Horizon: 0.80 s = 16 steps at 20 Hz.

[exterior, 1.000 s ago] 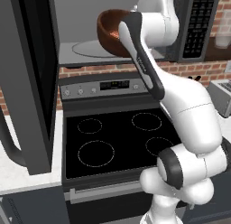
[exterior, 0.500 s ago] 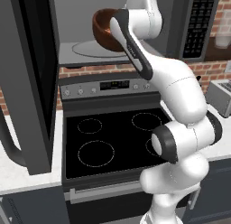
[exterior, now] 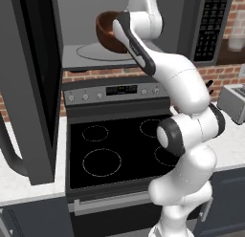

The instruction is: Open the microwave, place the bowl with waffle inside the microwave, then close the microwave door and turn it on.

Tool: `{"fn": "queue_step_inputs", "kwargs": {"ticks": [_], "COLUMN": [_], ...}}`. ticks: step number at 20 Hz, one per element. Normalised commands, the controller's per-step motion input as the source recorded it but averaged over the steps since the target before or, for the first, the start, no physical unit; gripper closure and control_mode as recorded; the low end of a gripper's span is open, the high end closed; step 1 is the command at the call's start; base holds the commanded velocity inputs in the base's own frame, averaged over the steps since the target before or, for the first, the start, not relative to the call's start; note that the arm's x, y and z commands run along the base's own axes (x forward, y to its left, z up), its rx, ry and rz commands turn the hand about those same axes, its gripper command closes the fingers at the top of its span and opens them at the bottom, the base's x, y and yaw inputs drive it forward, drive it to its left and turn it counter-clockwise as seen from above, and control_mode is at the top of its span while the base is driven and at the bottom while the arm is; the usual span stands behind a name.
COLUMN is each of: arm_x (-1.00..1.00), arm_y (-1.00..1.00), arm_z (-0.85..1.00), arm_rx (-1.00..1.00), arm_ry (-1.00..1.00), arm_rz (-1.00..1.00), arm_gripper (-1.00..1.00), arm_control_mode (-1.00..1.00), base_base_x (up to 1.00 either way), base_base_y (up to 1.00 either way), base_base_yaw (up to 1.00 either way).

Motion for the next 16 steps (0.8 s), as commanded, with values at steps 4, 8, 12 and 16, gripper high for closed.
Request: {"fn": "queue_step_inputs", "kwargs": {"ticks": [4, 8, 12, 16], "arm_x": [0.14, 0.01, 0.01, 0.07], "arm_y": [0.10, 0.12, 0.15, 0.07], "arm_z": [-0.21, -0.26, -0.32, -0.28], "arm_rx": [0.00, 0.00, -0.01, 0.00], "arm_ry": [-0.11, -0.13, -0.09, -0.08], "arm_rz": [0.00, 0.00, 0.00, 0.00], "arm_gripper": [1.00, 1.00, -1.00, -1.00], "arm_control_mode": [-1.00, -1.00, -1.00, -1.00], "base_base_x": [0.00, 0.00, 0.00, 0.00], "base_base_y": [0.00, 0.00, 0.00, 0.00], "base_base_yaw": [0.00, 0.00, 0.00, 0.00]}}
